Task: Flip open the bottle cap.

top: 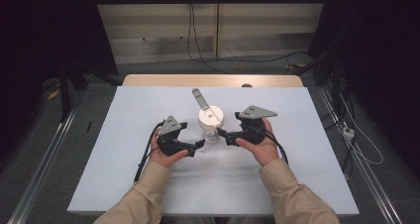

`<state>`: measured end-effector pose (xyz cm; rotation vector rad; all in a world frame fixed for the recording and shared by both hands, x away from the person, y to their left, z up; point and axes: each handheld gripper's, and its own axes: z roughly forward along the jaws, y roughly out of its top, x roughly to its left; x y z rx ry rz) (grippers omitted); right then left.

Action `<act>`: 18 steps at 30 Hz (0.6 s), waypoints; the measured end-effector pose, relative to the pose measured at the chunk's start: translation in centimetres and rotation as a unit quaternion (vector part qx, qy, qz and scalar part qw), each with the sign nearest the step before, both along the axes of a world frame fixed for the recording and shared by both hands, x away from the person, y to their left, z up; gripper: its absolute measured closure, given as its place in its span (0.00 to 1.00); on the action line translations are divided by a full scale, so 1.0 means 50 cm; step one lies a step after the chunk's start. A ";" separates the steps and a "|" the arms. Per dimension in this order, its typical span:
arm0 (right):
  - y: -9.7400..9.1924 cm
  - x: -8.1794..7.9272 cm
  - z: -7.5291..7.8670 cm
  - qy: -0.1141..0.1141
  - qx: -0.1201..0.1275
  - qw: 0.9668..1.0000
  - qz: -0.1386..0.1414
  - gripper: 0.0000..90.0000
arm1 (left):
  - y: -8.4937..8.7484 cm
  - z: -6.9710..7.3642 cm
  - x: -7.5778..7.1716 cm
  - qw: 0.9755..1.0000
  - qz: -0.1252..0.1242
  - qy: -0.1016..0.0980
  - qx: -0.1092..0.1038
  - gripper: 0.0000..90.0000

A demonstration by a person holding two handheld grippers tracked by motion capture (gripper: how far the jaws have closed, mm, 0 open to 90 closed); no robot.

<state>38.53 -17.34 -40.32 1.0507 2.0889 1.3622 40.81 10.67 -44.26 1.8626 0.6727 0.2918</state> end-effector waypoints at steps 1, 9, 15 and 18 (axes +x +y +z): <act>-0.004 -0.005 -0.003 0.002 -0.003 1.000 0.000 0.13 | 0.007 0.001 -0.002 1.000 0.000 0.001 0.000 0.04; -0.031 -0.035 -0.019 0.007 -0.006 1.000 -0.008 0.13 | 0.043 -0.002 -0.019 1.000 -0.002 0.007 0.006 0.04; -0.051 -0.057 -0.032 0.014 -0.005 1.000 -0.016 0.11 | 0.063 0.001 -0.031 1.000 -0.005 0.002 0.008 0.04; -0.066 -0.069 -0.038 0.015 -0.002 1.000 -0.022 0.10 | 0.070 0.002 -0.038 1.000 -0.009 -0.001 0.013 0.04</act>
